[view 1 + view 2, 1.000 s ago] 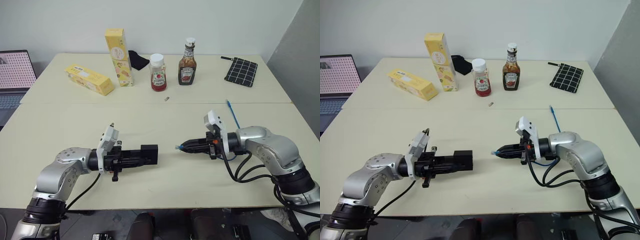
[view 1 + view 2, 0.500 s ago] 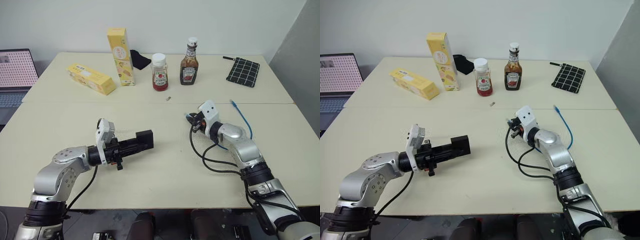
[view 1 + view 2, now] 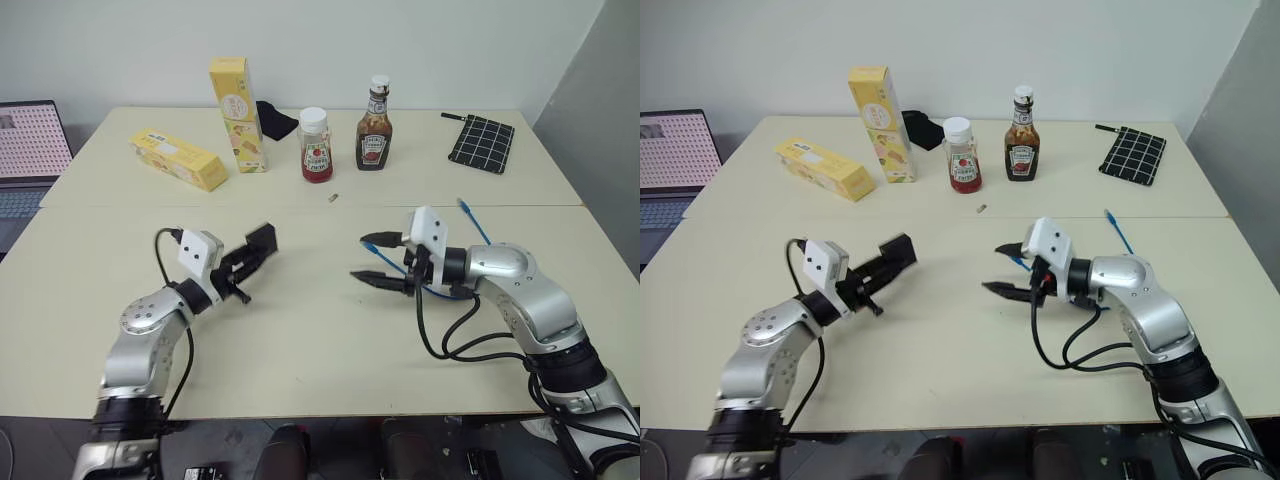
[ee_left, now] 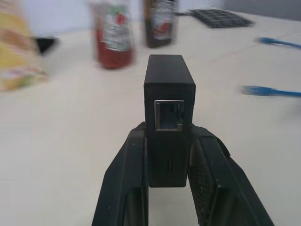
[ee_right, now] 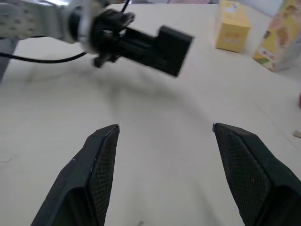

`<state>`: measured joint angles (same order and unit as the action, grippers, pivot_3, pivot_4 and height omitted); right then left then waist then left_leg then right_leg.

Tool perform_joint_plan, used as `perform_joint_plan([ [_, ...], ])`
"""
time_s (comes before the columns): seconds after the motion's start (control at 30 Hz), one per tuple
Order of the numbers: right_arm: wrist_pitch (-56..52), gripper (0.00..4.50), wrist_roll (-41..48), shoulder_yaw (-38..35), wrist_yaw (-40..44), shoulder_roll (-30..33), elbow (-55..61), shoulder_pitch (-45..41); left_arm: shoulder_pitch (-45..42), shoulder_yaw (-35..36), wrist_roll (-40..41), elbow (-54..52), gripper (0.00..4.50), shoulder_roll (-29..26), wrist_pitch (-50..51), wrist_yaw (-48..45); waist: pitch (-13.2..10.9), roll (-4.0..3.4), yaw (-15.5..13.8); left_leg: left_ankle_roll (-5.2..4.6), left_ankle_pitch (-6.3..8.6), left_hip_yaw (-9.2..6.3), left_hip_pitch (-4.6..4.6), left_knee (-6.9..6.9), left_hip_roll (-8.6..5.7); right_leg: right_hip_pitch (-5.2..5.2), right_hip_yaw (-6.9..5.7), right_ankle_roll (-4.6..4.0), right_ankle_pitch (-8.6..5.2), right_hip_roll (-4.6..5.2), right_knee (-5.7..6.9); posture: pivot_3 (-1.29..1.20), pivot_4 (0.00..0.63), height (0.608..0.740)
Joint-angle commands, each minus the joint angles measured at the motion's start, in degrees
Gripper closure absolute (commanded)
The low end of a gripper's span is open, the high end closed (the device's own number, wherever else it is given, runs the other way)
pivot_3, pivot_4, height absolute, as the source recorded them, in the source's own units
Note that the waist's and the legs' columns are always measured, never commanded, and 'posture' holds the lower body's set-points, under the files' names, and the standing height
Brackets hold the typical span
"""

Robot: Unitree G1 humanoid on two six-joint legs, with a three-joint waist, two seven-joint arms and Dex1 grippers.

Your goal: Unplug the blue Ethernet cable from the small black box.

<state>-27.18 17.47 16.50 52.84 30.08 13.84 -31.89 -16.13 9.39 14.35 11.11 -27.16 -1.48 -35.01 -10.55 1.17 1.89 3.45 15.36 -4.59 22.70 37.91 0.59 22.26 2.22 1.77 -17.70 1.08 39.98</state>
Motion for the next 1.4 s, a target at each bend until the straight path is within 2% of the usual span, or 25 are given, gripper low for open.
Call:
perform_joint_plan([
  [0.03, -0.7, 1.12, -1.7, 1.3, -1.4, -2.3, 1.0, -3.8, -2.4, 1.6, -5.7, 8.9, 3.72, 2.0, -13.4, 7.3, 0.0, 0.0, 0.0, 0.0, 0.0, -0.01, 0.0, 0.0, 0.01, 0.01, 0.0, 0.0, 0.0, 0.0, 0.0, 0.0, 0.15, 0.74],
  [0.17, -1.2, 1.12, -1.3, 2.7, -0.1, -3.9, 1.8, -5.2, -6.6, 4.4, -5.5, 20.5, 3.72, 5.6, -16.9, 15.8, 0.0, 0.06, -0.2, 0.0, 0.0, -0.05, 0.08, 0.01, 0.06, 0.03, -0.07, 0.0, 0.0, 0.04, -0.02, 0.0, 0.15, 0.74],
  [0.47, -1.4, 1.12, -1.8, 3.6, 0.6, -4.0, 2.5, -5.4, -7.4, 4.6, -3.9, 28.9, 3.72, 8.5, -18.2, 14.2, 0.1, 0.07, -0.3, 0.0, 0.0, -0.05, 0.1, 0.04, -0.04, 0.01, -0.1, 0.07, 0.04, 0.09, -0.02, 0.0, 0.15, 0.74],
  [0.5, -1.4, 1.11, -1.8, 3.6, 0.5, -4.0, 2.5, -5.4, -7.3, 4.9, -3.5, 29.3, 3.37, 8.4, -17.9, 13.6, 0.1, 0.05, -0.3, 0.0, 0.0, -0.05, 0.08, 0.04, -0.04, 0.0, -0.1, 0.07, 0.04, 0.08, -0.01, 0.0, 0.15, 0.74],
  [0.7, -1.9, 1.1, -1.7, 3.7, 0.4, -3.9, 3.3, -5.0, -5.5, 4.6, -3.3, 28.4, 2.25, 7.2, -15.9, 11.8, 0.1, 0.02, -0.1, 0.01, 0.0, -0.04, 0.02, 0.03, -0.04, -0.04, -0.08, 0.07, 0.03, 0.07, -0.01, 0.0, 0.15, 0.74],
  [0.83, -2.8, 1.1, -1.1, 3.4, 0.5, -3.9, 3.7, -4.7, -1.6, 4.2, -3.7, 21.8, 1.42, 6.3, -12.1, 12.9, 0.1, -0.02, 0.2, 0.0, 0.0, -0.02, -0.01, 0.02, -0.01, -0.04, -0.04, 0.07, 0.03, 0.07, 0.0, 0.0, 0.15, 0.74],
  [0.97, -3.8, 1.1, -1.1, 1.8, -1.3, -3.5, 3.7, -2.8, 6.0, 4.3, -3.7, 7.4, 1.42, 4.0, -5.5, 13.3, 0.1, -0.01, 0.6, 0.0, 0.0, 0.02, -0.06, -0.03, 0.06, -0.04, 0.04, 0.07, 0.03, 0.06, -0.01, 0.0, 0.15, 0.74],
  [1.13, -6.1, 1.1, 0.1, -3.2, -3.5, -1.0, 5.9, 2.4, 16.9, 5.8, -0.2, -12.6, 1.42, -1.9, 6.5, 9.4, 0.1, -0.04, 0.8, 0.0, 0.01, 0.0, -0.01, -0.1, 0.16, 0.01, 0.09, 0.05, 0.02, 0.13, -0.06, 0.0, 0.15, 0.74],
  [1.27, -7.6, 1.1, 1.4, -8.8, -3.5, 3.6, 6.6, 5.5, 20.8, 9.3, 2.5, -20.4, 1.42, -7.9, 12.2, 5.9, 0.0, -0.02, -0.1, 0.0, 0.0, -0.1, -0.01, -0.05, 0.12, -0.08, 0.04, 0.05, 0.02, 0.08, -0.03, 0.0, 0.15, 0.74],
  [1.4, -9.8, 1.1, 3.9, -15.0, -1.6, 8.8, 5.2, 6.7, 21.4, 13.8, 7.0, -22.2, 1.42, -14.6, 15.8, -0.9, 0.0, -0.02, -0.3, 0.0, 0.0, -0.05, 0.03, -0.02, 0.05, -0.12, -0.04, 0.06, 0.02, 0.02, -0.04, 0.0, 0.15, 0.74],
])
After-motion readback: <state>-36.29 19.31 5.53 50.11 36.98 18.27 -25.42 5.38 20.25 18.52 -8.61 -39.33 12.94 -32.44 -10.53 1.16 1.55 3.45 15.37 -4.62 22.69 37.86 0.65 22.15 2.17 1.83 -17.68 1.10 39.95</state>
